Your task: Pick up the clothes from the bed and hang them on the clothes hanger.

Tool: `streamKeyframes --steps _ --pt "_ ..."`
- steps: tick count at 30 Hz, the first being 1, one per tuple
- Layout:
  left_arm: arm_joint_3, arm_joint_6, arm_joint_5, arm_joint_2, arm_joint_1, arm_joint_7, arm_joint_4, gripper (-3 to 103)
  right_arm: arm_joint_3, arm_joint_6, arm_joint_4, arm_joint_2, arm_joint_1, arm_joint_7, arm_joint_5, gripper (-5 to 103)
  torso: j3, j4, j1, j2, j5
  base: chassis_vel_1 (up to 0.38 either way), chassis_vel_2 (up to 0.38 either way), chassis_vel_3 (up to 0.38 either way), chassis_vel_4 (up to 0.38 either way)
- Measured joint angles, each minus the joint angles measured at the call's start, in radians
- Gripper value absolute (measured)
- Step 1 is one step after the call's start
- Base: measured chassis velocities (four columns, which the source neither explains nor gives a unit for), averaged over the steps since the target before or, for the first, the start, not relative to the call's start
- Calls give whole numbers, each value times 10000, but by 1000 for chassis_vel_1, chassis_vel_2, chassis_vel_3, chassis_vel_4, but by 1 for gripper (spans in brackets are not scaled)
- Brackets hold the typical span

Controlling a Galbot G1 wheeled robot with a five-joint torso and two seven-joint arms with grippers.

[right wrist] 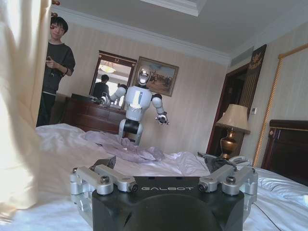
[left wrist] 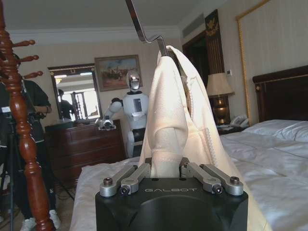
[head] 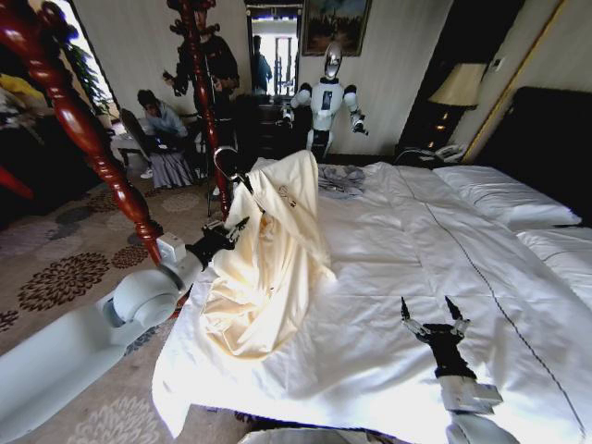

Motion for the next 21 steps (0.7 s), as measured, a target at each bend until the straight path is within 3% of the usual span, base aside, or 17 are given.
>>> streamKeyframes --steps 11,13,21 --pt "-923 1218 -1968 557 -630 -1514 -879 17 -16 -13 -9 -17 15 24 -4 100 0 0 0 0 -1 0 0 0 0" --pt "-1212 1543 -2621 680 -825 -1922 -1014 17 -18 -15 -9 -17 17 28 -6 100 0 -1 0 0 -2 0 0 0 0" --pt "-1850 1976 -3465 1164 -1640 -2500 -935 17 -23 -20 -9 -22 20 34 -7 100 0 0 0 0 -2 0 0 0 0"
